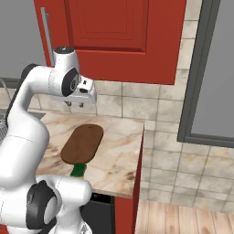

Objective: Pick up the sponge from the counter and clean the cutting board by briefly scrubbing or pressing down on the cutting board. Once finished, release the sponge.

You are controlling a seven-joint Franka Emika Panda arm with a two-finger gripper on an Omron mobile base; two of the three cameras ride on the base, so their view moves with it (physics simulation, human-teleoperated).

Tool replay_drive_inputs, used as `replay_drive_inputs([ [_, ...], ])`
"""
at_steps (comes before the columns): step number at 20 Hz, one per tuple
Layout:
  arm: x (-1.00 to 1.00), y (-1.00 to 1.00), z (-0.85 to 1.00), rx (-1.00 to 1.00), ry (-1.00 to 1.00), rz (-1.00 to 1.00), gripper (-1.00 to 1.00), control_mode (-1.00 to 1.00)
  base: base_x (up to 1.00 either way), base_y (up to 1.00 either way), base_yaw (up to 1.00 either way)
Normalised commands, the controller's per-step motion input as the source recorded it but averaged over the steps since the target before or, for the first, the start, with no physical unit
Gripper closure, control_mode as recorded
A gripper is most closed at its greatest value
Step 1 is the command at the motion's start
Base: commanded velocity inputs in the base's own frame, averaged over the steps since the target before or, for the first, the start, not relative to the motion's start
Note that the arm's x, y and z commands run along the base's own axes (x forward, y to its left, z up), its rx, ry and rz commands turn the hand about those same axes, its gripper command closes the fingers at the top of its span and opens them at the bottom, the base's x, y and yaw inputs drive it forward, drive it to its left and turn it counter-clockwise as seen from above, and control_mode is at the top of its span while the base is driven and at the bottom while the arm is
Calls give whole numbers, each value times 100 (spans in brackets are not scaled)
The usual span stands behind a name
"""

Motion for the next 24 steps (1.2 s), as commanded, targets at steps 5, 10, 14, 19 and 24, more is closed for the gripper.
replay_drive_inputs([
  [5, -41, 4, -16, -2, -8, 0, -100, -100, 0, 0, 0],
  [10, -82, 17, -86, -5, -10, 0, -100, -100, 0, 0, 0],
  [14, -60, 22, -100, -2, 0, 0, -100, -100, 0, 0, 0],
  [19, -32, 3, -78, 1, 10, 0, -100, -100, 0, 0, 0],
  [24, 2, 0, -32, 4, 12, -5, -100, -100, 0, 0, 0],
])
